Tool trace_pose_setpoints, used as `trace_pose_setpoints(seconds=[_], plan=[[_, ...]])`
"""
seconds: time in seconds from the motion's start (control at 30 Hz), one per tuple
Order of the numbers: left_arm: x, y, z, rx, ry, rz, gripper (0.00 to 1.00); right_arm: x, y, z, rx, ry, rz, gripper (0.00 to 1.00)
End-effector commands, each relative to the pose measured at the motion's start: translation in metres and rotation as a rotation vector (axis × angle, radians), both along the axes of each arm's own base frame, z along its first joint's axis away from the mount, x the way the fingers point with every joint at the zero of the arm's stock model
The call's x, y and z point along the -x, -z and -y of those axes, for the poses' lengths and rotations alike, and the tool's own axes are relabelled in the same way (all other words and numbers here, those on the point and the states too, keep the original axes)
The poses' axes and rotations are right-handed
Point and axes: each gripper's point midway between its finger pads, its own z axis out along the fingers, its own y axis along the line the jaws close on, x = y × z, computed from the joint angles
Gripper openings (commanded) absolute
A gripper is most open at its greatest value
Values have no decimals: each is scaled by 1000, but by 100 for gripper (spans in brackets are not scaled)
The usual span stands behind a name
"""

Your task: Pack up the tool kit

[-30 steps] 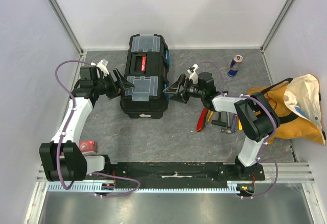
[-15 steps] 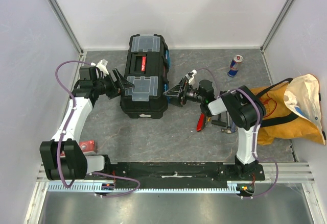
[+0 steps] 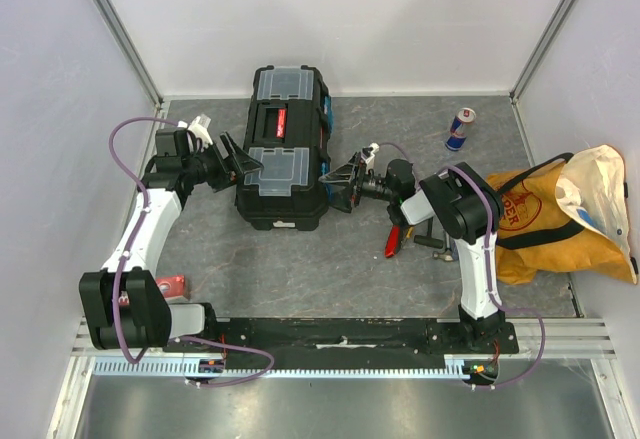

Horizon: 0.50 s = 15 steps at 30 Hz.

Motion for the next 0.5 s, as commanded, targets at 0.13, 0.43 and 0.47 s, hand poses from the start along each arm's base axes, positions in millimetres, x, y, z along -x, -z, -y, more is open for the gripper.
trace_pose_setpoints(seconds=[0.13, 0.43, 0.47], plan=[[30, 32, 26, 49, 127, -143, 85, 19, -81, -16, -193, -62, 422, 61], [43, 59, 18, -33, 103, -215, 86, 7, -49, -20, -64, -18, 405, 0], [44, 62, 16, -55, 97, -221, 86, 6, -45, -20, -45, -14, 395, 0]])
